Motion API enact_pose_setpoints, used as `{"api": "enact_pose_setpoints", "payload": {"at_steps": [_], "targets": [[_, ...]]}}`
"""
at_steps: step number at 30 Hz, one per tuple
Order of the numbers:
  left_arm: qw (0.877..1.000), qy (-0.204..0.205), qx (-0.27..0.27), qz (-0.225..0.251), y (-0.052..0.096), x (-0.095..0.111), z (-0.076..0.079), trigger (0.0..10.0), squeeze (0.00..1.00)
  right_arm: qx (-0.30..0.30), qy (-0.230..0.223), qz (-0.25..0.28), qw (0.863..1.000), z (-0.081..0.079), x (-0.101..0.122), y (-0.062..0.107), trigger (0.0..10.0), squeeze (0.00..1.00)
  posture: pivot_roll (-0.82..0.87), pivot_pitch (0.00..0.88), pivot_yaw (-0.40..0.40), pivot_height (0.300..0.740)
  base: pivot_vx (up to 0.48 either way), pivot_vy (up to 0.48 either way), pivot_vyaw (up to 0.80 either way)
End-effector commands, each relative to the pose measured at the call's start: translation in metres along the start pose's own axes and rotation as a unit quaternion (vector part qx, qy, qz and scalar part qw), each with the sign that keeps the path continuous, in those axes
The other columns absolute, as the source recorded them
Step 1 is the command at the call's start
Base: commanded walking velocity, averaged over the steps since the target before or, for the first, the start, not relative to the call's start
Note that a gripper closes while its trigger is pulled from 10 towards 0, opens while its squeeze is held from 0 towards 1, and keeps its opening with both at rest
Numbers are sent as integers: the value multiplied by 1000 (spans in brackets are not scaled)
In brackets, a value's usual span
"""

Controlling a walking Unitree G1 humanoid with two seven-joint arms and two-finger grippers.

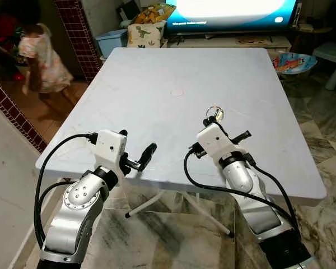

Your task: Hang keys on a hook

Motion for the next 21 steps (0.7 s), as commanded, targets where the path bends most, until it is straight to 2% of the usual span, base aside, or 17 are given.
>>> {"api": "enact_pose_setpoints", "payload": {"at_steps": [1, 2, 5, 17, 21], "targets": [[999, -19, 49, 4, 0, 1, -17, 10000, 0, 2, -24, 28, 999, 0, 14, 3, 10000, 0, -49, 47, 91, 740, 0, 0, 0], [999, -19, 49, 4, 0, 1, -17, 10000, 0, 2, -24, 28, 999, 0, 14, 3, 10000, 0, -49, 47, 91, 740, 0, 0, 0], [998, -16, 61, 1, 2, -3, -21, 10000, 0, -3, -64, 33, 997, 3, 18, 8, 10000, 0, -43, 40, 88, 740, 0, 0, 0], [998, -18, 68, 2, 3, -6, -19, 10000, 0, 5, -54, 46, 997, -1, 25, 8, 10000, 0, -45, 34, 84, 740, 0, 0, 0], [997, -22, 67, -3, 7, -10, -18, 10000, 0, 8, -51, 50, 997, -1, 26, 8, 10000, 0, -42, 35, 84, 740, 0, 0, 800]]}}
Point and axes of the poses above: a point about 5 cm out from each wrist's last joint towards the gripper, its own y axis pointing back from the gripper into the wrist, its own x axis along the axis of the wrist's last joint, z = x × y, the point moved 4 cm from there along -y, pointing out of the wrist towards the gripper, and after that the axes turned 4 degrees about -y, right-handed, at the moved point
